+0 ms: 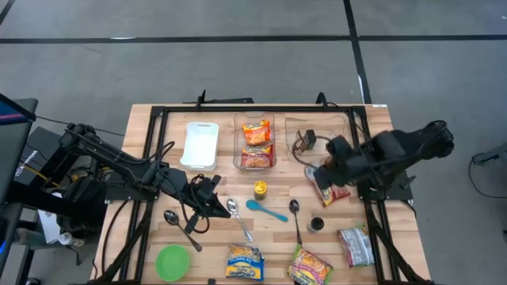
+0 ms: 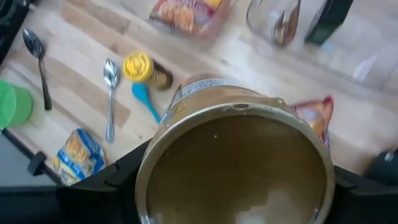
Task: Pick & Place Food Item
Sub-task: Put the gold spice bottle into the right transparent bin, then put the black spice bottle into the right transparent bin
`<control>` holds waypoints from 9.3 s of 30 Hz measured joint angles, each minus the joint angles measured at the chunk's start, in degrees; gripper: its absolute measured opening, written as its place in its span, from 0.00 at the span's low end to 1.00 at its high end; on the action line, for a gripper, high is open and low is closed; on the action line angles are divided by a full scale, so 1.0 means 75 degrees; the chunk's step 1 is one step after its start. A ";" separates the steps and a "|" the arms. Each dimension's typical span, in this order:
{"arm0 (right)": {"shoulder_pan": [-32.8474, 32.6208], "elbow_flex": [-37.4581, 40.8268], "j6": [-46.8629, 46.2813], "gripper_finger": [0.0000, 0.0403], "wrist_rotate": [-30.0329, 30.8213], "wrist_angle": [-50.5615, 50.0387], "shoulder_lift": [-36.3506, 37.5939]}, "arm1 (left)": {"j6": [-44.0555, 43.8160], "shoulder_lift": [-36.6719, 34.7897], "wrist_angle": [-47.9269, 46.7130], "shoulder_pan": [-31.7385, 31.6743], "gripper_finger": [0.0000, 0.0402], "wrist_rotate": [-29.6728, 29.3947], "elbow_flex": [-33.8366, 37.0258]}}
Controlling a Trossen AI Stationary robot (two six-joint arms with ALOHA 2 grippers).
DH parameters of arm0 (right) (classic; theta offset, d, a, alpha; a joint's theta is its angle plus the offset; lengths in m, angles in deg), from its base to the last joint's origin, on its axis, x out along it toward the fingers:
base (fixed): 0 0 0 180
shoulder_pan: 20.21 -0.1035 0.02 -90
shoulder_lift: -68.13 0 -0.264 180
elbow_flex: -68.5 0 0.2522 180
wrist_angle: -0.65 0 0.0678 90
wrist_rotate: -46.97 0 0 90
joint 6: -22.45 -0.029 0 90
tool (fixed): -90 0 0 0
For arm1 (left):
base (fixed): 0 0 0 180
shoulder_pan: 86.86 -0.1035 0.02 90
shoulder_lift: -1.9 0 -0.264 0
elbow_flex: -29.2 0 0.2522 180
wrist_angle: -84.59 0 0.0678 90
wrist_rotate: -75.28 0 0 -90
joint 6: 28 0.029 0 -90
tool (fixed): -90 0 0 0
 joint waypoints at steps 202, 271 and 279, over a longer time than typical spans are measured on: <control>0.8144 0.4670 0.5528 0.79 -0.2201 0.4125 -0.1431 | 0.0001 0.0000 0.0000 0.0000 0.00 -0.0001 0.0003; 0.0091 0.4664 0.0393 0.79 -0.3132 0.4329 0.2170 | 0.0001 0.0000 0.0000 0.0000 0.00 0.0001 0.0000; -0.0984 0.4664 -0.1835 0.79 -0.2444 0.4359 0.1615 | 0.0000 0.0000 0.0000 0.0001 0.00 0.0000 0.0000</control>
